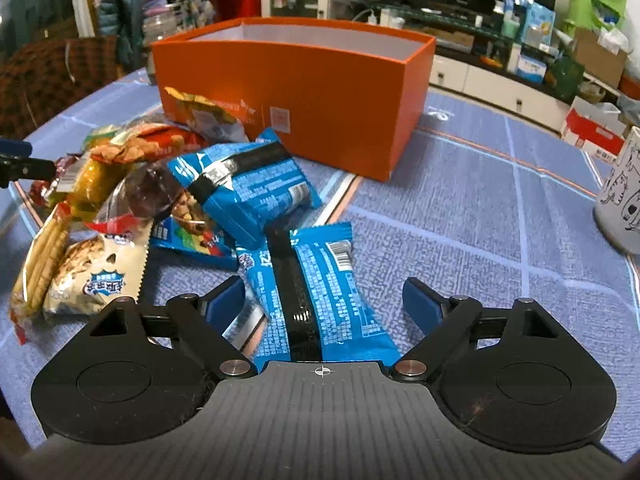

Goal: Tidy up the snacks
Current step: 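Move both grippers back to the snack heap, then grasp the blue wrapper with right gripper while left gripper grasps red cookie bag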

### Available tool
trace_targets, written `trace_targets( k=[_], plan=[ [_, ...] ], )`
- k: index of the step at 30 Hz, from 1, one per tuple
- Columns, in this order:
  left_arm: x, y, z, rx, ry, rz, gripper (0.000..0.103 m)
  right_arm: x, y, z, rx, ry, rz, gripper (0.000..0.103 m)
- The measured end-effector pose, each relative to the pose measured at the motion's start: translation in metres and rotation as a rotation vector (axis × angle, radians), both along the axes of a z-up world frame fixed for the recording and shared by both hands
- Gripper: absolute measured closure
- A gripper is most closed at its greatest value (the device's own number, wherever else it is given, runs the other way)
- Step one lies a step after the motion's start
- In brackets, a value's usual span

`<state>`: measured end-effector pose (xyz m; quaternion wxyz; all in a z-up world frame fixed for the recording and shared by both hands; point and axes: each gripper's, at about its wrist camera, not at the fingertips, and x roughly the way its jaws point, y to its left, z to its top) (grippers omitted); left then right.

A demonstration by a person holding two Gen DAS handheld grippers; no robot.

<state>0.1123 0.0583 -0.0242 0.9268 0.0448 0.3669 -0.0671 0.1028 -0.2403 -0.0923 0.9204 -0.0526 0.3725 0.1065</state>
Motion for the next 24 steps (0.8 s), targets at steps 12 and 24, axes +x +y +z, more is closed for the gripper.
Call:
trace_targets(
  k=[12,24],
  plan=[
    [0.010,0.015,-0.011,-0.026,0.061,0.036,0.015,0.006,0.008,-0.005,0.017,0.018,-0.006,0.029],
    [0.019,0.003,-0.023,-0.033,0.087,-0.003,0.028,0.006,0.012,-0.003,0.018,0.034,-0.009,0.028]
  ],
)
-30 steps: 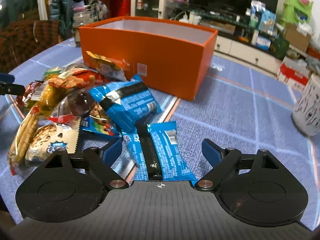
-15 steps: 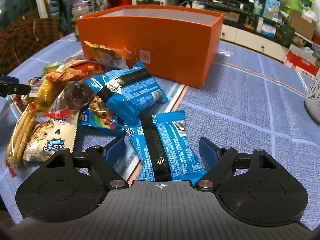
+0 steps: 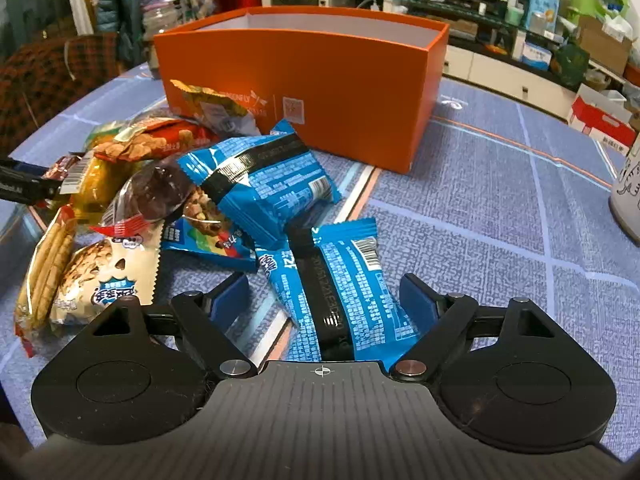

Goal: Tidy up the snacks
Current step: 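Grasp the blue wrapper with right gripper while left gripper grasps red cookie bag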

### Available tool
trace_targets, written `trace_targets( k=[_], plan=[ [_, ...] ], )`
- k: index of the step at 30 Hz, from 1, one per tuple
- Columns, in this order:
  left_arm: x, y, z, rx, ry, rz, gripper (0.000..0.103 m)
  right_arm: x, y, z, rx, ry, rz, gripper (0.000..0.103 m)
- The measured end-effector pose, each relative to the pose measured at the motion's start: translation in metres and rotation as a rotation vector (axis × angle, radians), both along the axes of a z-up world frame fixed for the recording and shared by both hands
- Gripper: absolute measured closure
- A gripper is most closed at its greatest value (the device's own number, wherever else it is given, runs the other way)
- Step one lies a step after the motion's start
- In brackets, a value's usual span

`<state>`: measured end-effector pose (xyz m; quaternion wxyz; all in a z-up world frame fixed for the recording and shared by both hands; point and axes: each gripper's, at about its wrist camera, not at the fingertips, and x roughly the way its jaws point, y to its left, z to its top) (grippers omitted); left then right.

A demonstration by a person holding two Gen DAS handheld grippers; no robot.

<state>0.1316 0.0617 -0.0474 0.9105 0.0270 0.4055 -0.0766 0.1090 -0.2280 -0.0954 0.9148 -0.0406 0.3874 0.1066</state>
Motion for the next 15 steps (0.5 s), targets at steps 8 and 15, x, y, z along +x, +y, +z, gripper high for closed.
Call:
trace_targets(
  k=[8,15],
  plan=[
    [0.003,-0.008,0.001,0.008,0.006,0.023,0.037,0.000,0.006,0.005,-0.006,0.016,-0.003,0.054],
    [0.000,-0.010,0.007,0.010,0.023,0.016,0.054,-0.005,0.015,0.010,-0.039,0.022,0.007,0.069]
  ],
)
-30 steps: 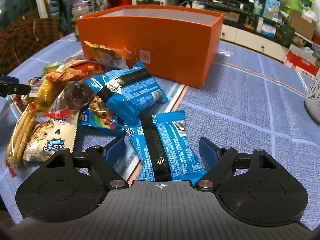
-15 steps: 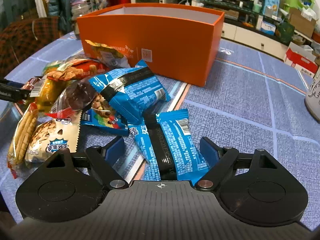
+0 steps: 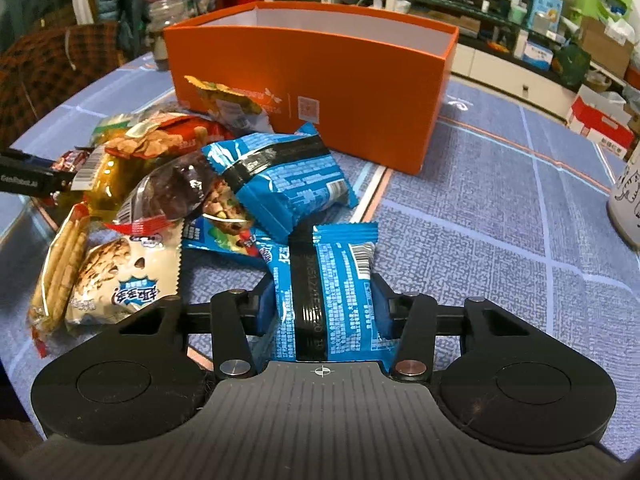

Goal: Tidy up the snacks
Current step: 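Grasp the blue wrapper with right gripper while left gripper grasps red cookie bag, then carry the blue wrapper and red cookie bag over the orange box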

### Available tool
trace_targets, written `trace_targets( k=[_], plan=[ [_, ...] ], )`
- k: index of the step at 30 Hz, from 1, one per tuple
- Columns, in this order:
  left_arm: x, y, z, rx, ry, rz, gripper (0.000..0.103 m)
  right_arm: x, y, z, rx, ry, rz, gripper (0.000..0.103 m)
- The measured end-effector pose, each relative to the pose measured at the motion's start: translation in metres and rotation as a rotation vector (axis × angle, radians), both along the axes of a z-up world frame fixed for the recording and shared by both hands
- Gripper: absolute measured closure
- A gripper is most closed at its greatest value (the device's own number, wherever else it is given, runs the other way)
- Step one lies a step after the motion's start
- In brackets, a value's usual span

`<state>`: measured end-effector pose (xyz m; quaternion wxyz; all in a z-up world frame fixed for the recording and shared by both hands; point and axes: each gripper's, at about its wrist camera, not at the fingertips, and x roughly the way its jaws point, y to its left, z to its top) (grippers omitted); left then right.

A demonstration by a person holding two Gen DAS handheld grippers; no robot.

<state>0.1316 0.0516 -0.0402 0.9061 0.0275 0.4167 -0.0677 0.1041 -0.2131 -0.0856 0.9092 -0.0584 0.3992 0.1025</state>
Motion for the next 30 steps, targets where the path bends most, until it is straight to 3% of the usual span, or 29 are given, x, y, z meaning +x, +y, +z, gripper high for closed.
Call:
trace_targets(
  k=[8,22,30],
  plan=[
    [-0.009,0.008,0.014,-0.014,-0.024,-0.010,0.055,-0.008,0.003,0.005,-0.068,-0.027,-0.003,0.069],
    [-0.025,0.008,0.033,-0.022,-0.074,-0.024,0.055,-0.025,-0.008,0.039,-0.027,-0.149,-0.082,0.069],
    [-0.027,0.003,0.036,-0.016,-0.086,-0.033,0.055,-0.012,-0.018,0.039,-0.028,-0.090,-0.225,0.069]
  ],
)
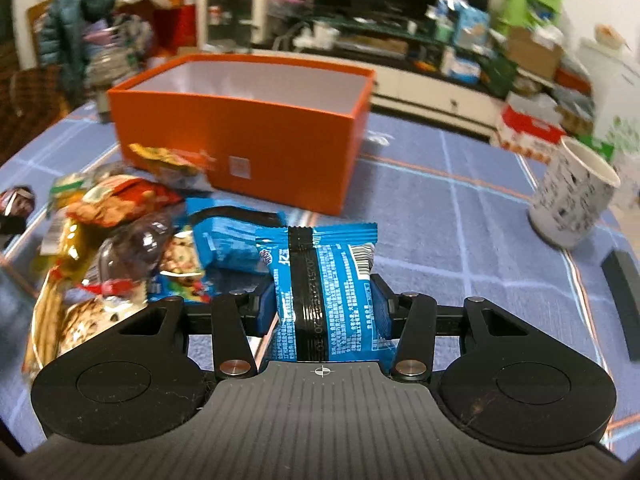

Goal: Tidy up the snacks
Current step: 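Carry the blue wrapper and red cookie bag over the orange box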

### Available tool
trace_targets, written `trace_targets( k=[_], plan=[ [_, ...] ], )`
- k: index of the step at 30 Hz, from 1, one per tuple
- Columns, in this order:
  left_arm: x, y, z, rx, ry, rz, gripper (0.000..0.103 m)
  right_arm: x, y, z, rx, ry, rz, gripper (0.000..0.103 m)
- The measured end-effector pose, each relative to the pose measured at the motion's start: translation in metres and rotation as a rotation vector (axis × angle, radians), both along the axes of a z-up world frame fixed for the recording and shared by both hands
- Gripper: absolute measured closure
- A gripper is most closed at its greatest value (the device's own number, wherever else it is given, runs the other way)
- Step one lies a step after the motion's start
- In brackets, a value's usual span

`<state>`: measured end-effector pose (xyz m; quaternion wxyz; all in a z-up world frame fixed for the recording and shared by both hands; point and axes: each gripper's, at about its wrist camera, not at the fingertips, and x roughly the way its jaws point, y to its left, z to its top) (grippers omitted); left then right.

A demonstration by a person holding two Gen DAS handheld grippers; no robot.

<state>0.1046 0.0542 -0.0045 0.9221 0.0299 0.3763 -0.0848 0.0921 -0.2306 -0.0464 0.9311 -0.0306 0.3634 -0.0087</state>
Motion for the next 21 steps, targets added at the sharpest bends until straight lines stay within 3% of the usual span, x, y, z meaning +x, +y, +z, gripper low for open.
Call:
trace_targets(
  k=[10,21],
  plan=[
    [0.000,-0.008,-0.001,0.003,0.004,-0.009,0.055,0.005,-0.012,-0.004,0.015,0.066,-0.094,0.069],
    [0.000,-0.011,-0.002,0.005,0.005,-0.011,0.055,0.008,-0.010,-0.005,0.018,0.084,-0.102,0.069]
  ],
)
